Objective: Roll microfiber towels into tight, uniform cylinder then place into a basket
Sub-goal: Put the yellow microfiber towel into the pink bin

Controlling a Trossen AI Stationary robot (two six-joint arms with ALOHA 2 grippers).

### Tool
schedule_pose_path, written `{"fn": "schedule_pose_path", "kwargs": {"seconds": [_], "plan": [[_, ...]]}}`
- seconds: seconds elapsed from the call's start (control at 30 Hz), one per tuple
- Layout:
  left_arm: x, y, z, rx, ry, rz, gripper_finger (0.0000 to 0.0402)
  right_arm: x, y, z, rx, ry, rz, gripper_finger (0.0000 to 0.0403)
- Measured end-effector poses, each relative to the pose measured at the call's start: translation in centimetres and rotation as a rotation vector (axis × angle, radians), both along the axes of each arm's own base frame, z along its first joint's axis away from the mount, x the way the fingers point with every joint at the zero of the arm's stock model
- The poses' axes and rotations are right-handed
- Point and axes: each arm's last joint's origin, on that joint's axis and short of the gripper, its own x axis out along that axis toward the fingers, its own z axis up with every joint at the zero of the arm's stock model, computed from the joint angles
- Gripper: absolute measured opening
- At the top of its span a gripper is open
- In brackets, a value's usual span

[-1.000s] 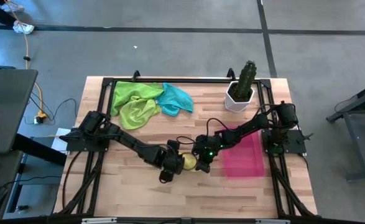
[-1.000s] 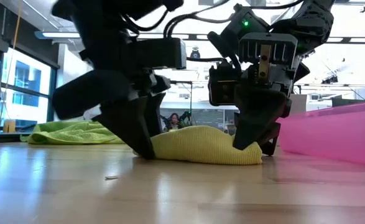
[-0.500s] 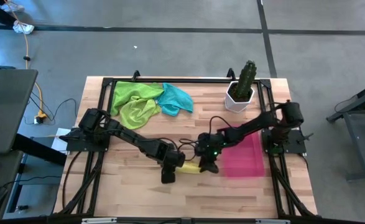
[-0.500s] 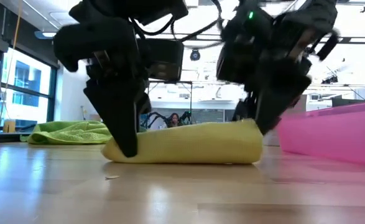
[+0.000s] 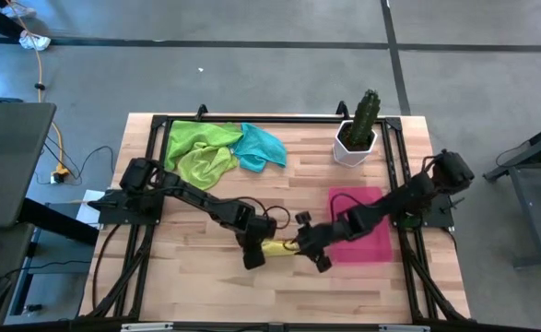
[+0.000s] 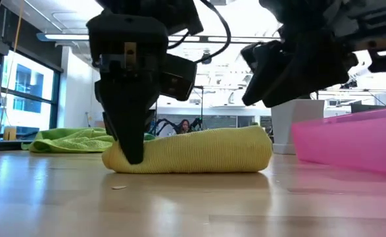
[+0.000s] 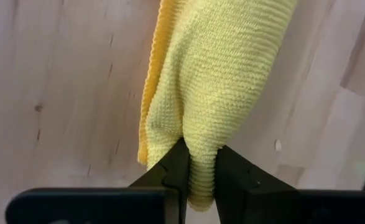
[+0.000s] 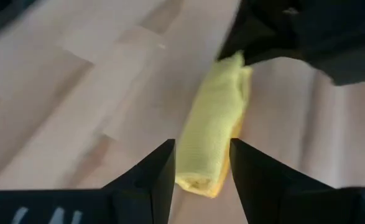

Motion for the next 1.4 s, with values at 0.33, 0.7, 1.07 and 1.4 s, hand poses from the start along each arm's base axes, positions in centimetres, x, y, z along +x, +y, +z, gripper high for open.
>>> {"fn": "schedule_pose_path", "kwargs": {"seconds": [0.33,0.7,1.07,1.4], "plan": [[0.3,2.2,0.0,-0.096,0.022,0.091,0.0044,-0.3,1.5,-0.1,0.011,-0.039,-0.097,0.0144],[0.5,2.4,0.1,-0.104,0.011,0.107,0.0044,0.9,1.8,-4.0,-0.078,-0.024,-0.157,0.0144],[0.5,2.4,0.1,-0.110,0.003,0.103,0.0044,1.5,1.3,-4.3,-0.073,-0.039,-0.157,0.0181],[0.6,2.4,0.1,-0.109,-0.009,0.094,0.0044,2.4,-0.6,-5.2,-0.026,0.000,-0.164,0.0233]]}}
